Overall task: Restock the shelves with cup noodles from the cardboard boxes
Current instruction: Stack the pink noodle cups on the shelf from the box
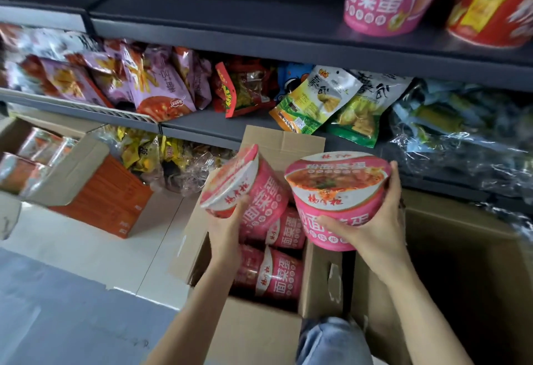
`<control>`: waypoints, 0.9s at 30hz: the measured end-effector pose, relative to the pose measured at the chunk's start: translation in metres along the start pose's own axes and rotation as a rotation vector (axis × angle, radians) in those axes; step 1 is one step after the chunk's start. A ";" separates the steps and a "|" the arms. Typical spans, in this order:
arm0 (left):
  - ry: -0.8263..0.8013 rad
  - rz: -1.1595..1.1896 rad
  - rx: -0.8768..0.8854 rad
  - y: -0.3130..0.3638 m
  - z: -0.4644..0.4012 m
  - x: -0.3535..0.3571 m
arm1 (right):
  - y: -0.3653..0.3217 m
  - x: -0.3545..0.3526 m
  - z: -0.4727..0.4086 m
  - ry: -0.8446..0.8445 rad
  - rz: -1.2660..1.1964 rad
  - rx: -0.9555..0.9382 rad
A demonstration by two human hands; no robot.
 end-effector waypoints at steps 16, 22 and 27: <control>-0.144 -0.267 0.793 0.334 0.036 0.054 | -0.241 0.041 -0.158 0.388 -0.013 -0.331; -0.193 -0.212 0.853 0.369 0.023 0.112 | -0.209 0.041 -0.177 0.377 0.188 -0.230; -0.289 -0.137 0.955 0.380 0.024 0.194 | -0.200 0.009 -0.141 0.417 0.148 -0.360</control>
Point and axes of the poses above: each hand's wrist, its own z-axis away from the middle knuckle, its own x-axis out of the palm, y = z × x, the point moved 9 cm from there along -z, towards the middle knuckle, and after that the axes turned 7 degrees about z, right-handed, at the moved point
